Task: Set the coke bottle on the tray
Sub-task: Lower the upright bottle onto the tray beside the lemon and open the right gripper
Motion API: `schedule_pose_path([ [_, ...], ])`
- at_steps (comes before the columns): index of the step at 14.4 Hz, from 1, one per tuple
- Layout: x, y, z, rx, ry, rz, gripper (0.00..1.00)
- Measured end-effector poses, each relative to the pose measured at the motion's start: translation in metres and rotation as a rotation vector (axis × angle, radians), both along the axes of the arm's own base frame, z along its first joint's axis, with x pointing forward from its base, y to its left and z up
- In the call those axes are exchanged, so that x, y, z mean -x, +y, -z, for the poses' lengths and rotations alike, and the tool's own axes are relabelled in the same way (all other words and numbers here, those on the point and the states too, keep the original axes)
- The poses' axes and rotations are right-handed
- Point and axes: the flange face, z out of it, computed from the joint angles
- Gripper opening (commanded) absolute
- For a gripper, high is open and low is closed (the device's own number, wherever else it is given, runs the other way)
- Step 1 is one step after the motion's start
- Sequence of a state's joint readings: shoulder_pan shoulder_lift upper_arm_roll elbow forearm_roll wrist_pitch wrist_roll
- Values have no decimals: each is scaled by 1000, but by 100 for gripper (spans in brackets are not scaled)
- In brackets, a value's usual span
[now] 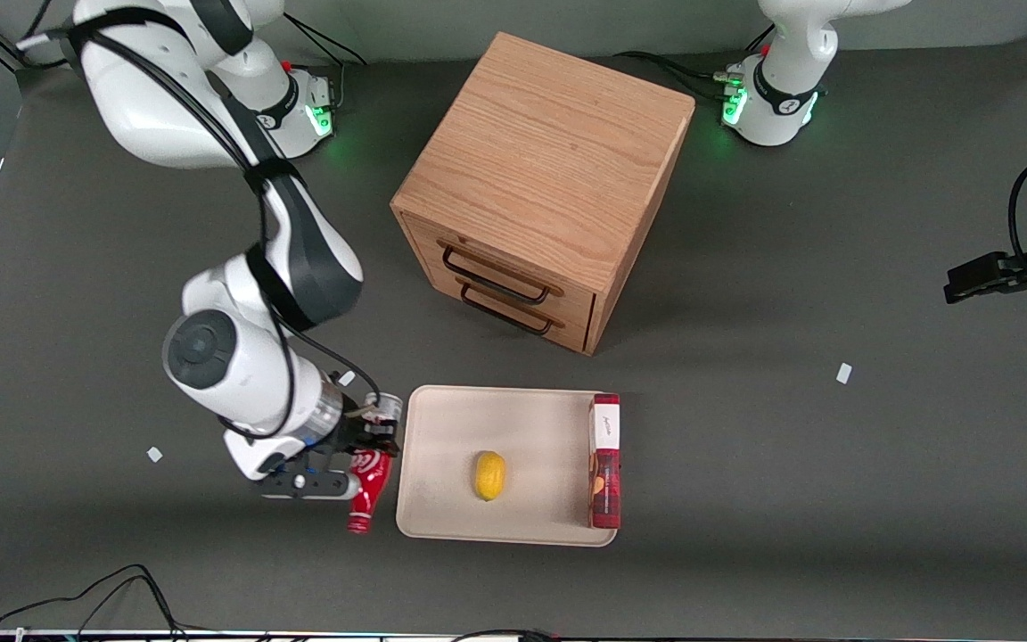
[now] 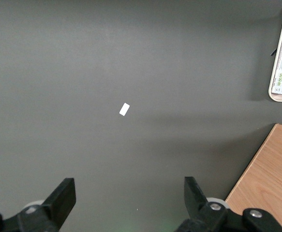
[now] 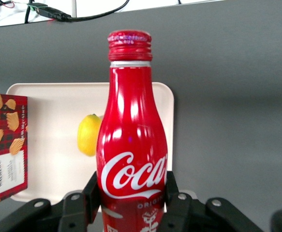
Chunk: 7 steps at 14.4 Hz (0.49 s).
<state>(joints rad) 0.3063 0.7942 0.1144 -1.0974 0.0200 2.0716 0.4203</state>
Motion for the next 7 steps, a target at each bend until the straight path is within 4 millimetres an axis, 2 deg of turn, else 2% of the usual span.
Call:
schedule_pose_path([
  [3,-6,10,58,-8,-4,-2,0],
  [7,-10,10,115,-16,-12,9,15],
])
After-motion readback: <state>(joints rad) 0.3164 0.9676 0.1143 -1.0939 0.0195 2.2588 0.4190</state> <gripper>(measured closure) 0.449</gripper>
